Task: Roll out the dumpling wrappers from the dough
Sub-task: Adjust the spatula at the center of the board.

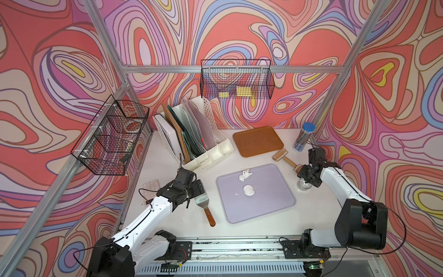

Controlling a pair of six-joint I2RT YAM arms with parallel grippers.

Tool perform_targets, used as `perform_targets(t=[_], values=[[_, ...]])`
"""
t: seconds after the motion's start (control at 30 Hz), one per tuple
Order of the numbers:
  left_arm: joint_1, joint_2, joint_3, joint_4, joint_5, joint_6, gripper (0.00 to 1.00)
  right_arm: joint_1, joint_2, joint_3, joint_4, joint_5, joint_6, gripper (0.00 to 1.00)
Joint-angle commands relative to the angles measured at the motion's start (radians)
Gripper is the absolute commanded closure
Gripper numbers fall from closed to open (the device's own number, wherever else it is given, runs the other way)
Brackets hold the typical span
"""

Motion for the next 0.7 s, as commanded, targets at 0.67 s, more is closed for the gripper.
perform_targets(t=[0.67], values=[[-0.158,0.279,-0.035,0.366,0.501,-0.346,0.3,0.491,0.216,0.079,0.236,-0.641,-0.059,0.29]])
